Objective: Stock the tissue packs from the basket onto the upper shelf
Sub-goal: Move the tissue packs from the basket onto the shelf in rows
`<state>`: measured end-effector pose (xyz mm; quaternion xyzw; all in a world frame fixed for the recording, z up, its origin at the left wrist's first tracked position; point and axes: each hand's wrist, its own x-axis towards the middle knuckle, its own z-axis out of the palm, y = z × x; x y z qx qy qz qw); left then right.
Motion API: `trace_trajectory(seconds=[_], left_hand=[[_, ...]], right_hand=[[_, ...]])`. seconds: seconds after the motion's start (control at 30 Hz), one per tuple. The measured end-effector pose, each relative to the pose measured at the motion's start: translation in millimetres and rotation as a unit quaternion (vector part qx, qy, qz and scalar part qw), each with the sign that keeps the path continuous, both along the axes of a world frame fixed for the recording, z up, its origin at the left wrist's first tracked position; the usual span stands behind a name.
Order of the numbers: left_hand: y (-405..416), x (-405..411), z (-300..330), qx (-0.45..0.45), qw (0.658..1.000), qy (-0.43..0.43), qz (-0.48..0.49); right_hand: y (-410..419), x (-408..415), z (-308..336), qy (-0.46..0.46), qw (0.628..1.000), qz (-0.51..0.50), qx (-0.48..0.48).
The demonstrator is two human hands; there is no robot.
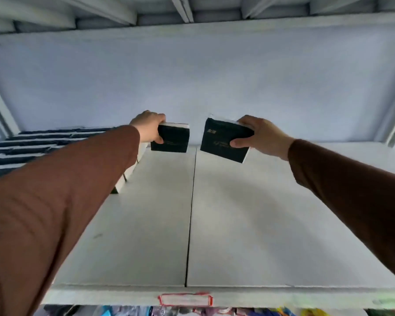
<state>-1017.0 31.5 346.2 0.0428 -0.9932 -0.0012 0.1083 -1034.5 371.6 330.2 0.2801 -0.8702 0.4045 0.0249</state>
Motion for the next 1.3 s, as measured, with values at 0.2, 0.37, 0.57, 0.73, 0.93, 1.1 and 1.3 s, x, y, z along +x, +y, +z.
trace_trajectory(seconds=[0.2,0.37,0.57,0.73,0.93,1.1,1.3], left_hand=[[-38.3,-67.8,-16.2,-0.028,1.000,-0.013,-0.004],[-64.1,-97.3,-27.5,-0.083,0.997,0.003,0.006],[-81.9,-112.2,-35.7,-0.181,0.983,-0.028,-0.005],[-76.9,-120.3,-47.4,-0.250,0.968,0.001,0.017],[-53.5,-93.2,-41.8,-0.251,0.966,0.054,0.005],[-32.6,-44.6,-54.7,-0.263,0.963,0.038,-0.052],[-29.5,-11.7,-73.3,-0.236,0.970,0.019,-0.051]], right_hand=[[-46.4,-51.1,-5.2,0.004,1.000,-0.011,-0.003],[-70.3,-78.1,-12.2,0.015,1.000,-0.018,0.006],[-87.4,-97.2,-23.4,0.024,0.999,-0.025,0.020],[-103.5,-118.3,-24.7,0.073,0.994,-0.051,0.062],[-121.8,-136.8,-36.7,0.120,0.981,-0.074,0.135],[-141.6,-147.0,-45.1,0.103,0.981,-0.094,0.132],[-170.5,-149.9,-51.6,0.133,0.979,-0.120,0.099]])
